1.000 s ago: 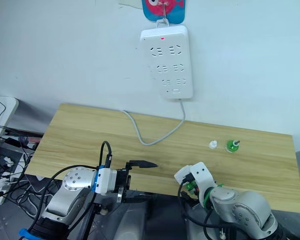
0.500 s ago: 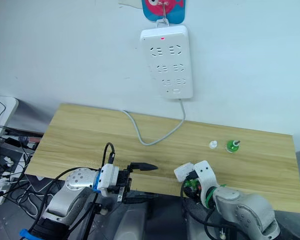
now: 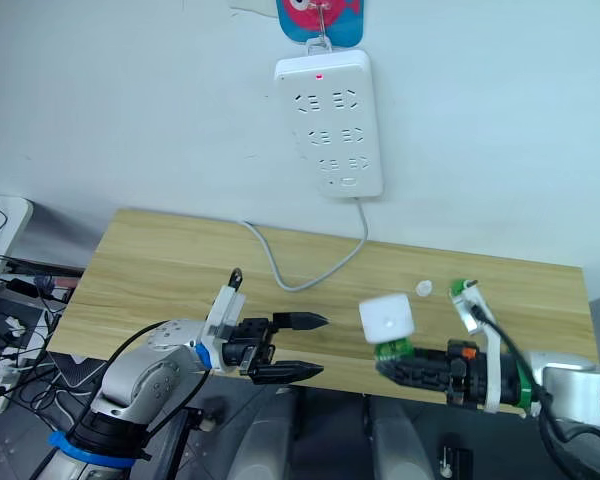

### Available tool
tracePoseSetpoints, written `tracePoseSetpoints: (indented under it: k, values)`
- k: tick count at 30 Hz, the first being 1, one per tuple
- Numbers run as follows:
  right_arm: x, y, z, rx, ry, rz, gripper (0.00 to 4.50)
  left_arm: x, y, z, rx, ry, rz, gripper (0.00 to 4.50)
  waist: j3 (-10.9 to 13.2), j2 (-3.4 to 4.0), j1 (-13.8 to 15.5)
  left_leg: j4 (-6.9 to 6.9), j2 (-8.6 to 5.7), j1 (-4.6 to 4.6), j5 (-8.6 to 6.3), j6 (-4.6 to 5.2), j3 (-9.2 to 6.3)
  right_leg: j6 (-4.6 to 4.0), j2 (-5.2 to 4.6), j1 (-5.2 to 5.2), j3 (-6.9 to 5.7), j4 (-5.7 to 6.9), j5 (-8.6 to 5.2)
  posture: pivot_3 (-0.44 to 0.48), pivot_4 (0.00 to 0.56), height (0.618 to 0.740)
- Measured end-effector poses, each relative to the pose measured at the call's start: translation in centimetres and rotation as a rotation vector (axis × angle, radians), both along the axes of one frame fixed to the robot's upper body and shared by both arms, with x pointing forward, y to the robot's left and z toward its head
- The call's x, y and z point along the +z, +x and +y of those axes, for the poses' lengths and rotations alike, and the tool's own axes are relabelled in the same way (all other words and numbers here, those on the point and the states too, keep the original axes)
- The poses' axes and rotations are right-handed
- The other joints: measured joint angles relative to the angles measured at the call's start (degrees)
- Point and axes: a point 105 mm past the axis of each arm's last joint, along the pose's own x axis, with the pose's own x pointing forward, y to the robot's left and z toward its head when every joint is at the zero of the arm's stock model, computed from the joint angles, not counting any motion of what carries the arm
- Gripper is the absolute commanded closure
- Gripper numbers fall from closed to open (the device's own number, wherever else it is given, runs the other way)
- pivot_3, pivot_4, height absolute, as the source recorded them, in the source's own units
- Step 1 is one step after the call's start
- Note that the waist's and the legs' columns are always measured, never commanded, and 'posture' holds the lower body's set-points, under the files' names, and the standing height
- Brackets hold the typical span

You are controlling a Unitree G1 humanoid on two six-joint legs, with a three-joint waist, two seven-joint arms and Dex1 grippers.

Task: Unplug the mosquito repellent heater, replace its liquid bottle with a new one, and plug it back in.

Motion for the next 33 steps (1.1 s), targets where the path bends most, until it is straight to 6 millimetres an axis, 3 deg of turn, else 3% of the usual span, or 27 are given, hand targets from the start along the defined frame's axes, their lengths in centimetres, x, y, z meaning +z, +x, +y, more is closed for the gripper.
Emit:
tracePoseSetpoints:
  k: [9,21,33]
  values:
    - [-0.5,0.2,1.3,-0.047,-0.043,0.012,2.22,2.4,0.6,-1.1,0.063,-0.117,0.372,0.0,0.01,-0.02,0.12,0.16,-0.05,-0.04,0.01,-0.03,-0.03,0.05,-0.06,0.03,-0.03,0.03,0.03,0.136,0.383,0.74]
    - [-0.2,0.7,2.9,-0.031,-0.113,-0.088,2.22,3.2,0.0,-2.8,0.014,-0.155,0.426,0.0,0.0,-0.02,0.2,0.19,-0.04,-0.04,0.07,-0.12,-0.03,0.05,-0.05,0.03,-0.01,0.06,0.03,0.135,0.369,0.74]
    - [-0.2,0.5,3.8,-0.014,-0.094,-0.093,2.22,3.3,-0.5,-3.2,0.018,-0.156,0.405,0.0,-0.01,-0.02,0.22,0.2,-0.03,-0.03,0.07,-0.12,-0.02,0.05,-0.06,0.03,0.0,0.08,0.03,0.126,0.373,0.74]
